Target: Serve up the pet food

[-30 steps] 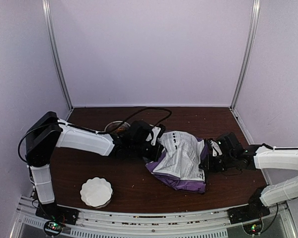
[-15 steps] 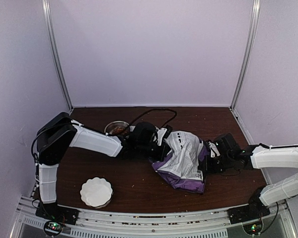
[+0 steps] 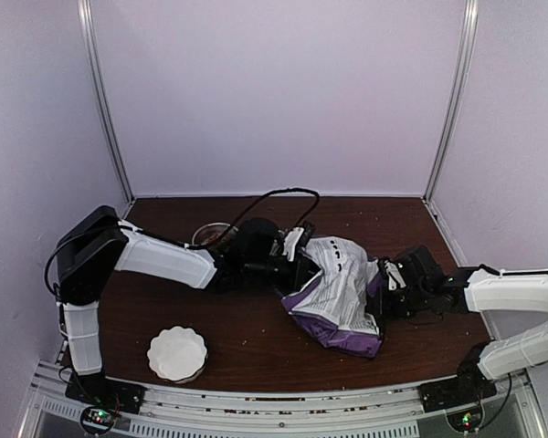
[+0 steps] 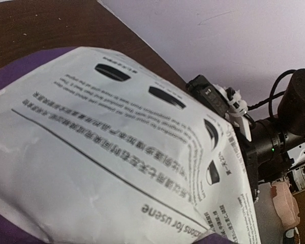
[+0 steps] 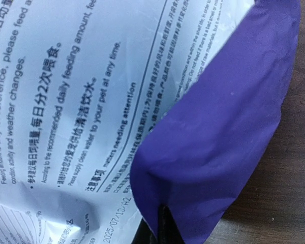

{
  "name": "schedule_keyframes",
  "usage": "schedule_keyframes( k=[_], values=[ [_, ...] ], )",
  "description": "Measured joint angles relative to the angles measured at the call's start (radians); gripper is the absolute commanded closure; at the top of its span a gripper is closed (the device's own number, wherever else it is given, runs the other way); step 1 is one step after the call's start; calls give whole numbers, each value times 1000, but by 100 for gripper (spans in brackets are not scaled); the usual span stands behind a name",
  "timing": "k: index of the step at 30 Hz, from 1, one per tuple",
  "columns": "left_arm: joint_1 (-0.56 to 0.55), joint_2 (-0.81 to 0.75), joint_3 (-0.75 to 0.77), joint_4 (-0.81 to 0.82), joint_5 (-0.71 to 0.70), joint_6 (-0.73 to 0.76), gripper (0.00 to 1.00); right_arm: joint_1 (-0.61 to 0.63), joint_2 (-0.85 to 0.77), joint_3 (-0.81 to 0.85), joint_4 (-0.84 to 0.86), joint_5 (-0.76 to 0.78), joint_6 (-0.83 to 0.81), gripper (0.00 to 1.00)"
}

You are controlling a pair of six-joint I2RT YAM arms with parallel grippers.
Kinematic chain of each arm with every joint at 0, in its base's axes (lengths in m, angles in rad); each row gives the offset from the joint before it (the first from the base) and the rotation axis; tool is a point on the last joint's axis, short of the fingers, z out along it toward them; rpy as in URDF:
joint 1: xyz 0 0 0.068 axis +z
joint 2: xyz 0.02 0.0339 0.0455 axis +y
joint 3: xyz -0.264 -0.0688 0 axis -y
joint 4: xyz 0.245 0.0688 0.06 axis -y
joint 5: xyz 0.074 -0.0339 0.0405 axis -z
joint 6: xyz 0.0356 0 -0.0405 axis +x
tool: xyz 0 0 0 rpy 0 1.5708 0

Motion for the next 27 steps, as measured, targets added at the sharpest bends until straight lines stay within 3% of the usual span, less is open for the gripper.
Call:
schedule_keyframes(
  k=[27],
  values=[
    [29,-359,-327,106,-14,-116,100,-88,-50,35,-51,83,-30,100]
  ],
)
